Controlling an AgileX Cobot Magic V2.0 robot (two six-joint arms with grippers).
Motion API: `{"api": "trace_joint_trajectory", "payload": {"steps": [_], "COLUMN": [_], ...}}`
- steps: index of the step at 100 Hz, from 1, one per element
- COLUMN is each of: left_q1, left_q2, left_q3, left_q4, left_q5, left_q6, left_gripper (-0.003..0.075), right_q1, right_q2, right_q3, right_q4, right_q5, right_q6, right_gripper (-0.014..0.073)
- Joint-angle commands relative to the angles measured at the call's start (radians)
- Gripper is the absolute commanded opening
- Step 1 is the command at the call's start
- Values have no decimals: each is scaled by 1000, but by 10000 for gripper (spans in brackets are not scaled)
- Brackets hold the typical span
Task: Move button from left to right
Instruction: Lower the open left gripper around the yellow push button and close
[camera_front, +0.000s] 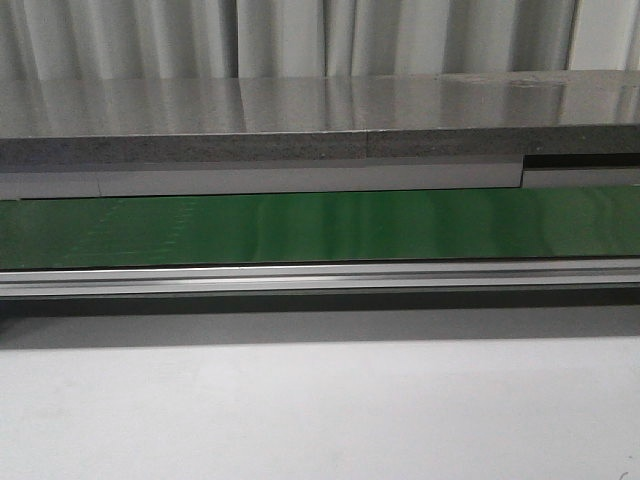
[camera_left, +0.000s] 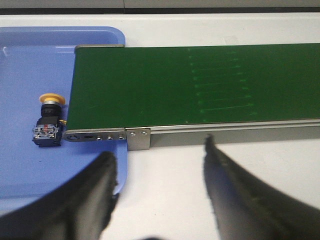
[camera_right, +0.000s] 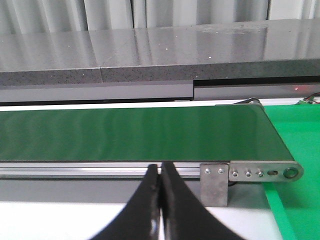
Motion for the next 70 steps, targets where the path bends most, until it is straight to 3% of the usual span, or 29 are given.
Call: {"api": "trace_joint_trajectory", "payload": {"steps": [1, 8, 38, 70], "left_q1": [-7, -7, -7, -3], "left_q2": [7, 7, 23, 299], "left_q3": [-35, -35, -64, -318], "left_q4": [-15, -15, -43, 99], "left_q5": [-58, -73, -64, 16], "left_q6": [-6, -6, -6, -6], "left_gripper": [629, 678, 668, 660], "right_q1": [2, 2, 2, 2], "right_q2": [-19, -19, -19, -19], "right_q3": [-16, -16, -16, -16], "right_q4": [-13, -13, -13, -13], "right_q5": [-86, -86, -86, -86], "right_q6": [-1, -1, -1, -1], "right_gripper": [-67, -67, -67, -67]}}
